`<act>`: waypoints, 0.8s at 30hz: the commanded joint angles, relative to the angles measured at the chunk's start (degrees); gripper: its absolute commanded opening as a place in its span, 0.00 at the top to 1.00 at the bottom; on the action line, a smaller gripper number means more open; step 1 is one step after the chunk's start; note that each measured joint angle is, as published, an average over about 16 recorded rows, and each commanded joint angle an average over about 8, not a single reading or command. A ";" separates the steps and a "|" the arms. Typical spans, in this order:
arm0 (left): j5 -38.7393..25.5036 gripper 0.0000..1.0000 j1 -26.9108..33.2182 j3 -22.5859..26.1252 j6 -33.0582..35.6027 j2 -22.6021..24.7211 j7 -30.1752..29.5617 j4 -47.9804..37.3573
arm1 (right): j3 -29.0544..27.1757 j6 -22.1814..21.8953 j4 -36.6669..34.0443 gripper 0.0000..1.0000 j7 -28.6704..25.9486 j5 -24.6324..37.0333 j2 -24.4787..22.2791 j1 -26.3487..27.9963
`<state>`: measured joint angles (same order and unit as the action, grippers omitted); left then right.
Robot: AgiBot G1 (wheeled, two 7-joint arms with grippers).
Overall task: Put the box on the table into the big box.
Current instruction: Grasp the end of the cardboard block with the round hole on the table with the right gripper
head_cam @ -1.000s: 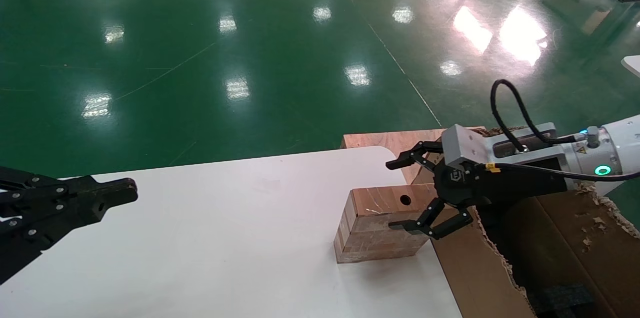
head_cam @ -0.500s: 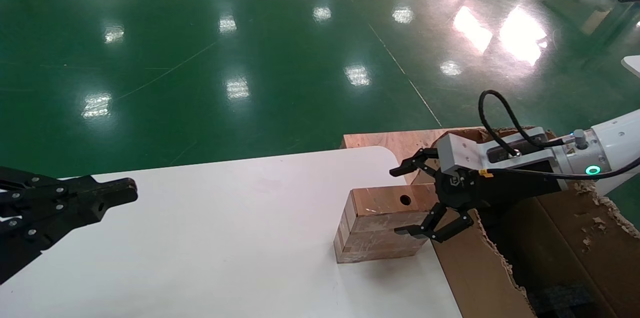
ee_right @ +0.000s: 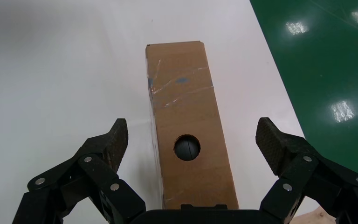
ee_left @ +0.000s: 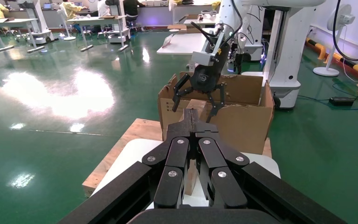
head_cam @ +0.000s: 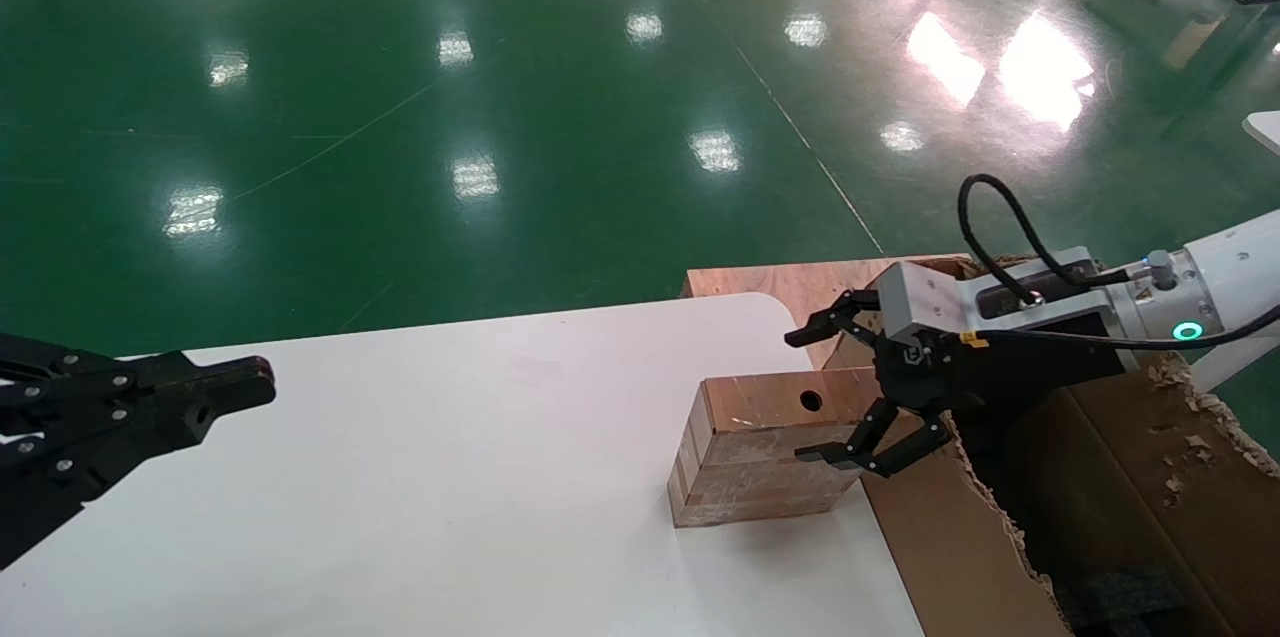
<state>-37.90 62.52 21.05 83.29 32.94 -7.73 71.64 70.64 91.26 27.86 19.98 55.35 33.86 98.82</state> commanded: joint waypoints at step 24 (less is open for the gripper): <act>0.01 0.00 -0.01 -0.01 -0.01 -0.01 0.00 -0.02 | 4.93 -0.17 -2.63 0.00 1.76 -2.72 1.20 1.84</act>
<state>-37.89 62.51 21.04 83.28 32.93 -7.72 71.62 75.69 90.89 25.39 21.66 52.52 35.02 100.58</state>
